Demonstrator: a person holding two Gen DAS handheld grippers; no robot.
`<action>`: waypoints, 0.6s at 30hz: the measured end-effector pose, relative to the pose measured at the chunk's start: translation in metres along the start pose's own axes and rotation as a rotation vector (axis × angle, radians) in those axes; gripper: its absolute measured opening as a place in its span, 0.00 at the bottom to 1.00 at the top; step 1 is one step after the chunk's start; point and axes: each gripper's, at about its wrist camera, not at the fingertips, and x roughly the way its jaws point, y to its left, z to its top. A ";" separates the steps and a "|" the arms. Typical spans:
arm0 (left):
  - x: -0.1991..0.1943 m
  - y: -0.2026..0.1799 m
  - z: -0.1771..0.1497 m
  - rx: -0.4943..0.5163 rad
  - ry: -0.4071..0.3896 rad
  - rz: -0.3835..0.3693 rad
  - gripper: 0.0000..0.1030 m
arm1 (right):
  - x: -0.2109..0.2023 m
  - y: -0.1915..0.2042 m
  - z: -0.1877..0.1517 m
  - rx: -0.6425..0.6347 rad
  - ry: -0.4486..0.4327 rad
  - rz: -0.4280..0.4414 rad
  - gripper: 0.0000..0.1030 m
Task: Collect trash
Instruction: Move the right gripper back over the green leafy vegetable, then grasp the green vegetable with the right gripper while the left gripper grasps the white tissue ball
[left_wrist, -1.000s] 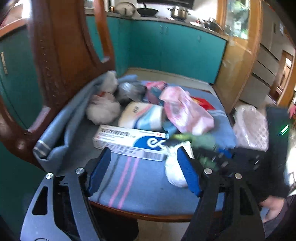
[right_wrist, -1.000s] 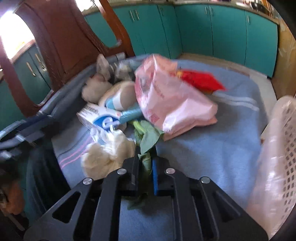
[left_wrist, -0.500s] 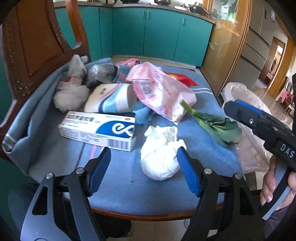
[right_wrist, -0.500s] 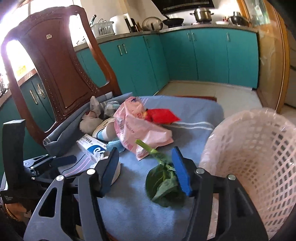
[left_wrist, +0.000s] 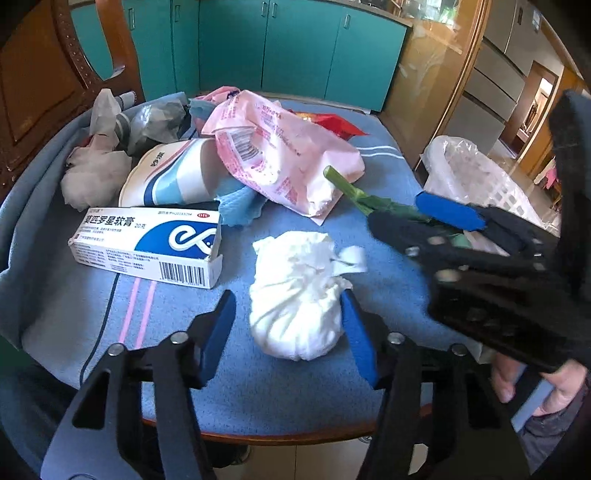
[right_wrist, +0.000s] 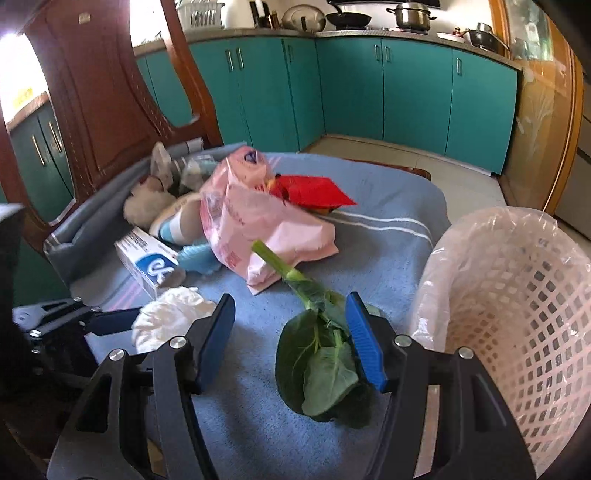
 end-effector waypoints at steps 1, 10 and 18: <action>-0.002 0.001 0.000 0.002 -0.004 0.001 0.50 | 0.001 0.002 0.000 -0.011 -0.002 -0.013 0.59; -0.017 0.015 -0.007 0.007 -0.022 0.030 0.34 | 0.015 0.012 0.003 -0.082 0.010 -0.104 0.59; -0.045 0.043 -0.008 -0.040 -0.076 0.089 0.33 | 0.023 0.025 0.004 -0.152 0.027 -0.158 0.59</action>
